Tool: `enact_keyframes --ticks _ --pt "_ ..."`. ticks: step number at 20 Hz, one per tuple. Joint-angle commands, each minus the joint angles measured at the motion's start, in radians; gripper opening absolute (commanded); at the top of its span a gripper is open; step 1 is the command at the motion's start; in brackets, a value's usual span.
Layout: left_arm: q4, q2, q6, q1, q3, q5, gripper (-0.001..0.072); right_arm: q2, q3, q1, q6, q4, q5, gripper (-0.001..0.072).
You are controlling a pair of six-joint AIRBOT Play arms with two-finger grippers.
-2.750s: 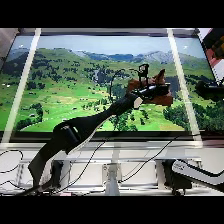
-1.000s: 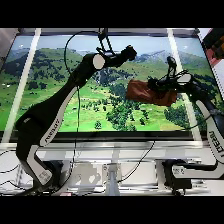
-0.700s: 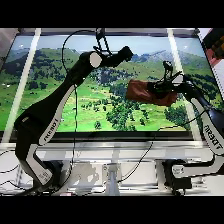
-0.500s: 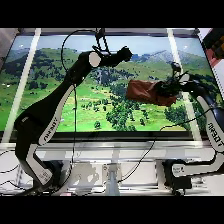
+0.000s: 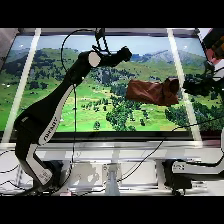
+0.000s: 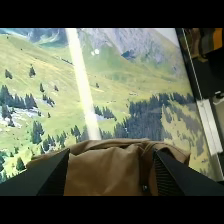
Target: Fold the clothes and pants, and hang the long-sleeved shirts on hangers.
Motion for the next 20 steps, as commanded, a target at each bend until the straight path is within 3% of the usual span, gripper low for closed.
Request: enact_keyframes --ticks 1,3,6,9,12,15,18,20 --pt "-0.001 0.001 0.0 0.001 0.0 0.0 0.0579 0.007 0.011 -0.085 -0.27 0.232 0.137 0.0017" --pt "-0.001 0.001 0.0 0.001 0.0 0.0 0.0579 0.007 0.018 -0.11 -0.457 0.52 0.251 0.0017" --pt "-0.001 0.001 0.0 0.0 0.0 0.0 0.0579 0.002 0.017 -0.091 -0.466 0.731 0.307 0.0017" --pt "-0.001 0.001 0.0 0.0 0.0 0.0 0.0579 -0.03 0.016 0.009 -0.444 0.696 0.251 0.0018" --pt "-0.001 0.001 0.001 0.0 0.0 0.0 0.058 -0.076 0.016 0.124 -0.357 0.673 0.068 0.0017" --pt "-0.001 0.001 0.001 0.002 0.0 0.0 0.0579 -0.124 0.016 0.184 -0.187 0.507 -0.066 0.0017" --pt "0.0 0.0 0.001 0.002 0.0 0.0 0.0579 -0.141 0.016 0.156 -0.035 0.277 -0.068 0.0018" --pt "0.0 0.0 0.001 0.004 0.0 -0.004 0.0579 -0.14 0.016 0.112 -0.023 0.211 -0.009 0.0018"
